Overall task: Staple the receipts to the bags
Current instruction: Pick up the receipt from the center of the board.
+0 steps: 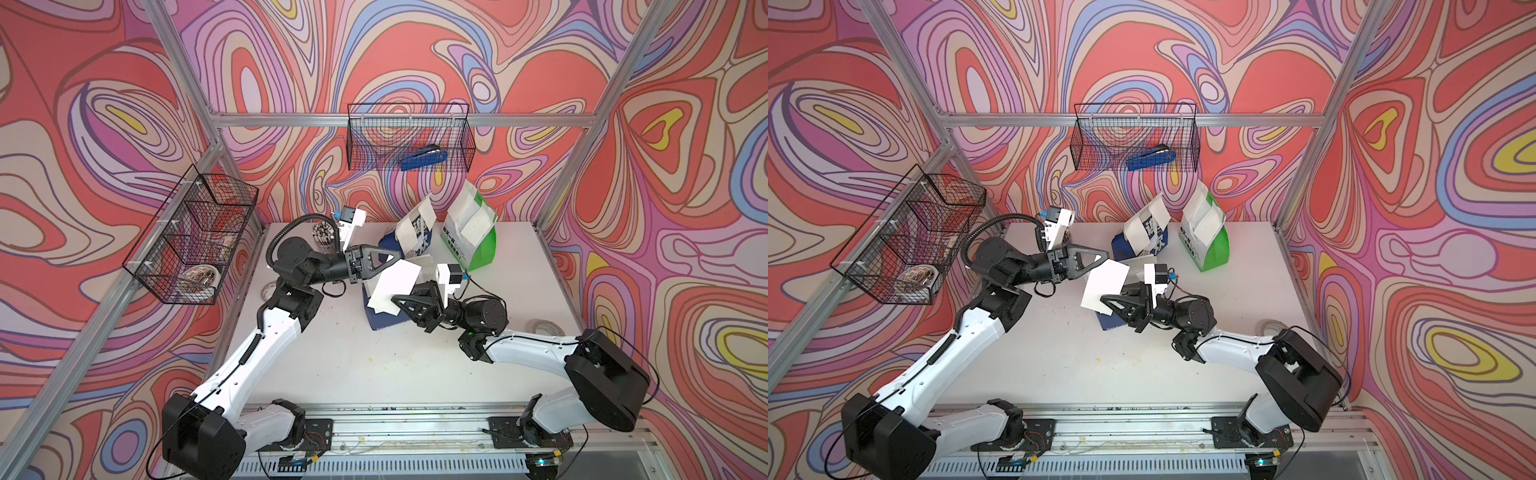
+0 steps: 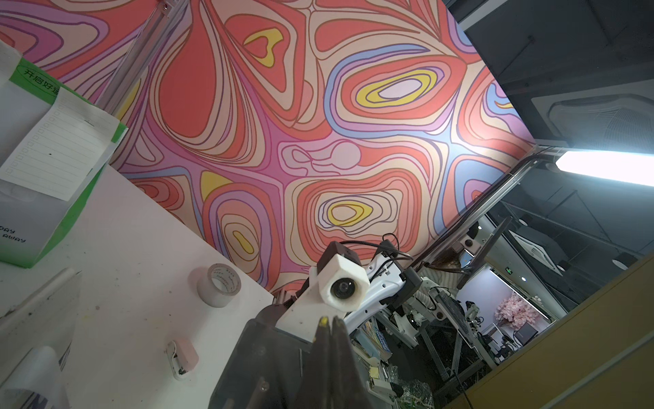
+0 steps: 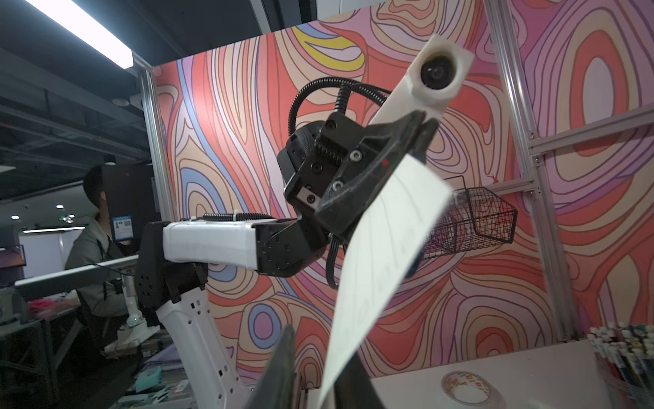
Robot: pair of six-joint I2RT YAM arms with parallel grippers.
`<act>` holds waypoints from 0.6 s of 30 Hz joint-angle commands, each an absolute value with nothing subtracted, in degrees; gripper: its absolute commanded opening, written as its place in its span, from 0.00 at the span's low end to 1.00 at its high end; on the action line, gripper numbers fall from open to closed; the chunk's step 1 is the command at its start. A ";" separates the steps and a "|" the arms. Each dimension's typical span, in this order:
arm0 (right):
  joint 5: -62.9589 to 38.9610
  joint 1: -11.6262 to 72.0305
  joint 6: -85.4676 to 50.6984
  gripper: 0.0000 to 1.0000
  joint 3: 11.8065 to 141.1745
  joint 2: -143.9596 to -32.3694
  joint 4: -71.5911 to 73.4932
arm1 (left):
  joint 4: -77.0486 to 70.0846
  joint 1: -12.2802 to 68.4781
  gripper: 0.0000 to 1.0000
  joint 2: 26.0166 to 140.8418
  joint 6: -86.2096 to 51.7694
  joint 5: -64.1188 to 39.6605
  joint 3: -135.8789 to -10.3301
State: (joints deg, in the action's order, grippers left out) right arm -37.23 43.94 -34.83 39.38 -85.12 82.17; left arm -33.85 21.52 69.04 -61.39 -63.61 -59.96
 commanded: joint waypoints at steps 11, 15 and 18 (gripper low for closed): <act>-51.12 30.60 -3.38 0.00 49.15 -72.98 15.42 | 8.56 21.26 1.00 65.77 -19.71 -49.64 -69.82; -56.31 25.33 -0.31 0.00 51.89 -73.52 6.68 | 20.64 21.36 1.00 70.56 -8.19 -49.46 -74.06; -56.80 23.29 7.90 0.00 56.69 -74.86 -5.48 | 26.94 21.45 1.00 76.11 -3.75 -51.08 -78.63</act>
